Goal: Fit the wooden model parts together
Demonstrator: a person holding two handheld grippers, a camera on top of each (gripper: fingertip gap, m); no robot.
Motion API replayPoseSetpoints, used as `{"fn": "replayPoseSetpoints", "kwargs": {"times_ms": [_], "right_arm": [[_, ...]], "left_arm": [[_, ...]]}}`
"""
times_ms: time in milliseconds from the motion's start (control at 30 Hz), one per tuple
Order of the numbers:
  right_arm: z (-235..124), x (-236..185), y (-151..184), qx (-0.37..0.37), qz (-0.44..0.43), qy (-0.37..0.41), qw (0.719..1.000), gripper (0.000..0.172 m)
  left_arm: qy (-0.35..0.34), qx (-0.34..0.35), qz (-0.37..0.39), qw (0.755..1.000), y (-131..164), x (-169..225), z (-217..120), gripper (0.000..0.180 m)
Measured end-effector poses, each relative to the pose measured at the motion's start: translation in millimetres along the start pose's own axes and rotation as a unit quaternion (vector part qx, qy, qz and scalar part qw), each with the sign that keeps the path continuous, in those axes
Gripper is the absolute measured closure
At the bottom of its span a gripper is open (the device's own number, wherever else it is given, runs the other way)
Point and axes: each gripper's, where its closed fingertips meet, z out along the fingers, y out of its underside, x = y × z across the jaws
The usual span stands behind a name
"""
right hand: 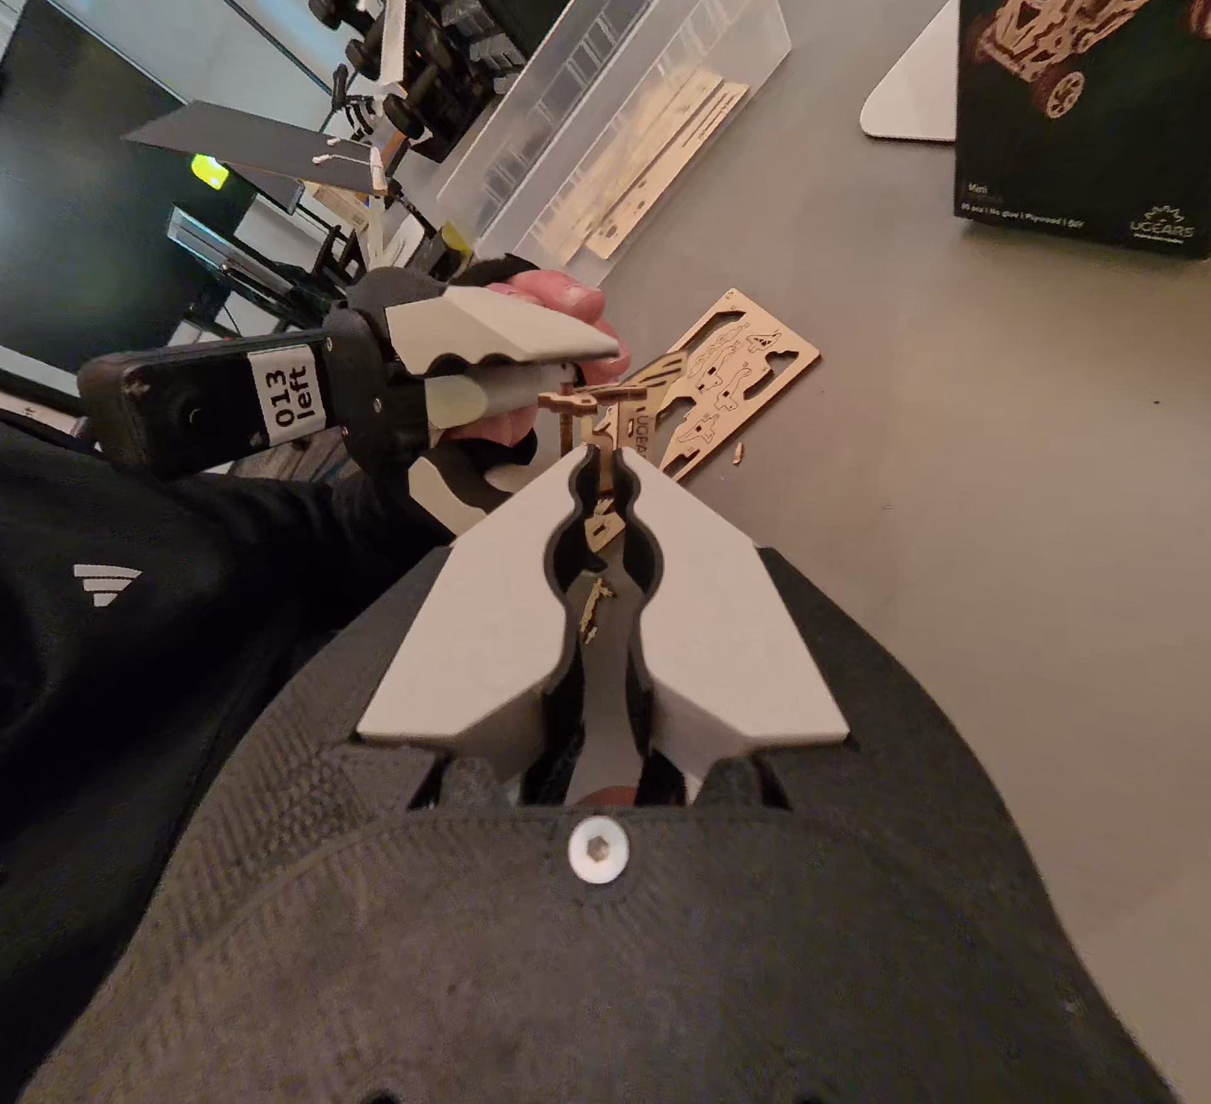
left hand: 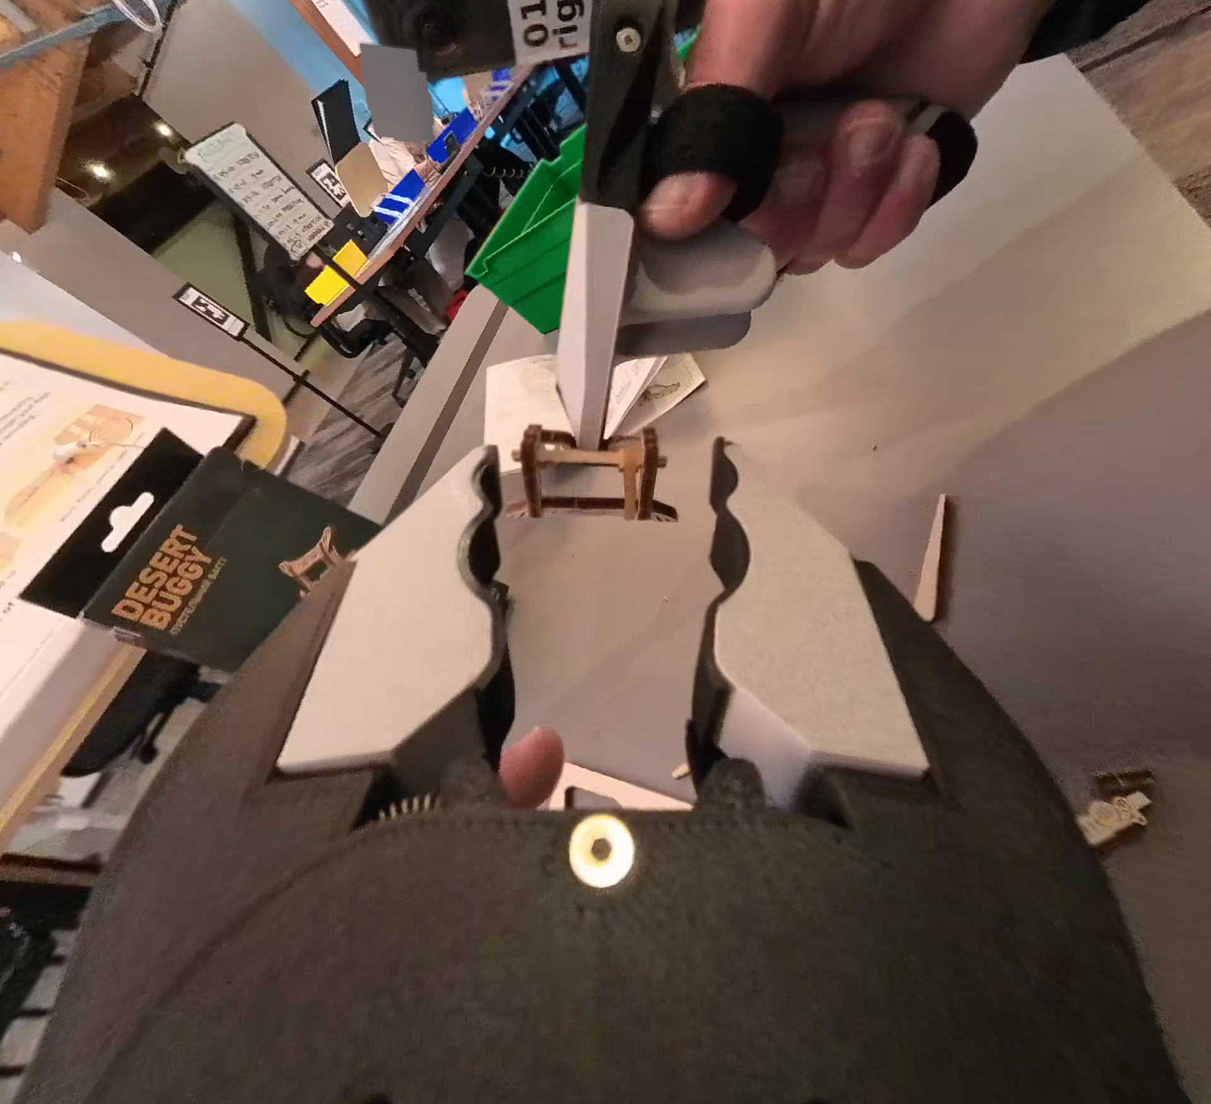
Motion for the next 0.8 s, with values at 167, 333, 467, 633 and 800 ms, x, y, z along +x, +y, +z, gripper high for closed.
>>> {"fn": "replayPoseSetpoints", "kwargs": {"times_ms": [167, 333, 467, 633, 800], "right_arm": [[0, -3, 1, -0.002, 0.002, -0.001, 1.0, 0.171], [1, -4, 1, 0.006, 0.01, -0.006, 1.0, 0.171], [1, -3, -5, 0.022, 0.016, -0.007, 1.0, 0.16], [-7, -8, -13, 0.042, -0.002, -0.019, 0.999, 0.15], [-16, -16, -16, 0.047, -0.044, -0.024, 0.998, 0.152]], "left_arm": [[-0.012, 0.007, 0.006, 1.0, -3, -3, -2, 0.137], [-0.011, 0.01, 0.003, 1.0, -3, -4, -4, 0.137], [-0.012, 0.02, -0.014, 1.0, -3, -7, -5, 0.137], [-0.007, 0.059, -0.076, 0.995, -9, -17, -12, 0.137], [0.021, 0.141, -0.193, 0.971, -24, -32, -25, 0.137]]}}
